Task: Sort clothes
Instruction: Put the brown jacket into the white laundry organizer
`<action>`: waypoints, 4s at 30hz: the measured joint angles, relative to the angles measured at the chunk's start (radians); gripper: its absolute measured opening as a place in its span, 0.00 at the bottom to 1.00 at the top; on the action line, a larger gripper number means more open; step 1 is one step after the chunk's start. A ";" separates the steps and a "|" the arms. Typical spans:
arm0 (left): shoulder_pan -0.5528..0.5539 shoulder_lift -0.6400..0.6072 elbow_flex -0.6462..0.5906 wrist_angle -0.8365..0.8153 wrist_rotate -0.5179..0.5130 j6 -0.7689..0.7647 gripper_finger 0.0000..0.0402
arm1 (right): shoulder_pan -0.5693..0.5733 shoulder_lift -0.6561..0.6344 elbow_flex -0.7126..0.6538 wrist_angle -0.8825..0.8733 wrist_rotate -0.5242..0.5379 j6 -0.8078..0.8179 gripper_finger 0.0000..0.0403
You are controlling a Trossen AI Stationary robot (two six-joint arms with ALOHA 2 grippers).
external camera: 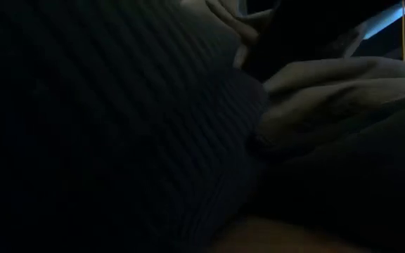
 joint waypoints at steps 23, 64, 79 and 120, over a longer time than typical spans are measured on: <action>0.000 0.000 0.000 -0.001 0.000 -0.022 0.00 | -0.068 0.001 0.004 -0.215 0.034 0.036 0.06; 0.000 0.000 0.000 -0.002 0.000 -0.019 0.00 | -0.134 -0.084 0.795 -0.623 0.536 -0.269 0.07; 0.000 0.000 0.000 -0.002 0.000 -0.015 0.00 | -0.406 -0.170 0.795 -0.160 0.511 -0.766 0.07; 0.000 0.000 0.000 0.001 0.000 -0.004 0.00 | -0.868 -0.161 0.036 0.160 -0.204 -0.442 0.07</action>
